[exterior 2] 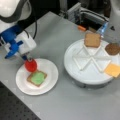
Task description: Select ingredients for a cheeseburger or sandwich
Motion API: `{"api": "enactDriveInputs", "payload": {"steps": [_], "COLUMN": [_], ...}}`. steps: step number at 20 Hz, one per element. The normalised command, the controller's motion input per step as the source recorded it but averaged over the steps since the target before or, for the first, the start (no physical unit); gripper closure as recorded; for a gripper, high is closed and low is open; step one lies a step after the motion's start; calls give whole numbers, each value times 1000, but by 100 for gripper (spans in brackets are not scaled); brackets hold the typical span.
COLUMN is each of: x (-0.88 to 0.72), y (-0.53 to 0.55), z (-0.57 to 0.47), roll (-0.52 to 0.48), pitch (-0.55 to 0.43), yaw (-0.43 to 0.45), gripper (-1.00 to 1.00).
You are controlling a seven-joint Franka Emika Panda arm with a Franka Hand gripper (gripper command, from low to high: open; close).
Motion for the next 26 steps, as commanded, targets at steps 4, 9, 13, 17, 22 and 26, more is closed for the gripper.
{"api": "enactDriveInputs", "payload": {"steps": [4,9,13,17,22,26], "x": [364,306,272,241,206,150], "y": [-24,-87,-112,-45,8,-9], "z": [-102,-102,-91,-69,-37,13], "roll": [-97,-100,-161,-167,-139,-124], "pitch": [128,104,119,125,88,73], "yaw": [141,155,210,252,224,218], "gripper": [100,100,100,100,100,100]}}
